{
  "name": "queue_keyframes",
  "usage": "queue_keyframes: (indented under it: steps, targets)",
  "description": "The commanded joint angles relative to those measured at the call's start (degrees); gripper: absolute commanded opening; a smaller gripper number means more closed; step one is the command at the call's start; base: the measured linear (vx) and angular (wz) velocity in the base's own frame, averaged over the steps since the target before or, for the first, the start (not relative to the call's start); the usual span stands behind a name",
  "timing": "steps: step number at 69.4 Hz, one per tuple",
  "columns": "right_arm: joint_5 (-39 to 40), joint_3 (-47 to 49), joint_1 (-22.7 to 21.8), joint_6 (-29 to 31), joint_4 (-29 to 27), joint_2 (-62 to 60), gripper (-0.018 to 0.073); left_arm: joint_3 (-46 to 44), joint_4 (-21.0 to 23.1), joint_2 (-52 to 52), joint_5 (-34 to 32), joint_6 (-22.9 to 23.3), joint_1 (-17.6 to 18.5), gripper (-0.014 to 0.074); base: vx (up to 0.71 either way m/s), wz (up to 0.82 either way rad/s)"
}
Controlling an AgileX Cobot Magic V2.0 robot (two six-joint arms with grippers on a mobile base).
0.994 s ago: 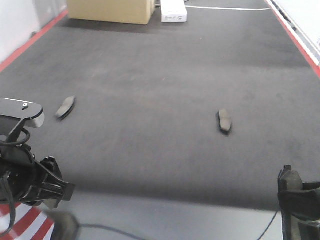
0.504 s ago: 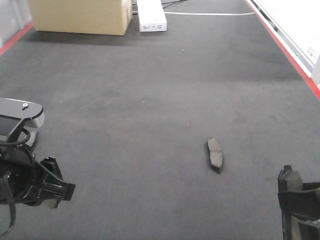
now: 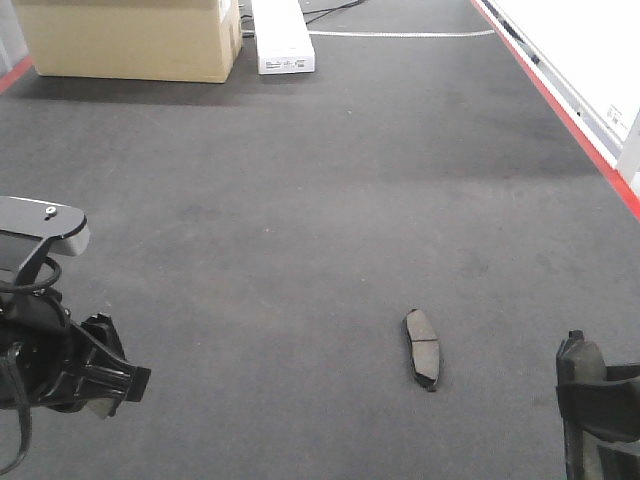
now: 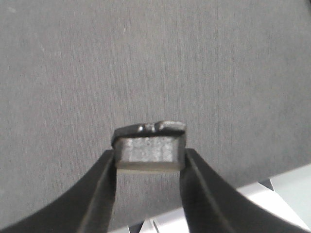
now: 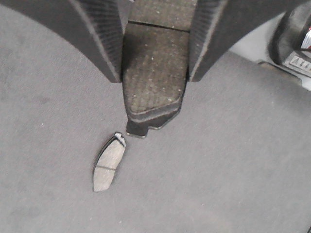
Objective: Move and align brake pads A on conveyor
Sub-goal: 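Drive the base up to the conveyor belt edge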
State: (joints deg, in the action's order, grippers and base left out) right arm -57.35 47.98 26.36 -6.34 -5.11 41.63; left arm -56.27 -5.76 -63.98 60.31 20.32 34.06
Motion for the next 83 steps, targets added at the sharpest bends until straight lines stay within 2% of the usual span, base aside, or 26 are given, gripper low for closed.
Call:
queue_keyframes:
  steps: [1, 71, 83]
  targets:
    - [3.9, 1.6, -0.1, 0.5, -0.3, -0.1, -0.0010, -1.6, -0.3, 1.0, -2.6, 0.1, 0.2, -0.0006, 0.06, -0.04]
    - [3.9, 1.6, -0.1, 0.5, -0.3, -0.1, -0.0010, -1.6, -0.2, 1.0, -4.0, 0.1, 0.2, -0.0006, 0.01, -0.01]
    - [3.9, 1.6, -0.1, 0.5, -0.3, -0.1, -0.0010, -1.8, -0.2, 0.7, -4.1, 2.1, -0.6, -0.0006, 0.00, 0.00]
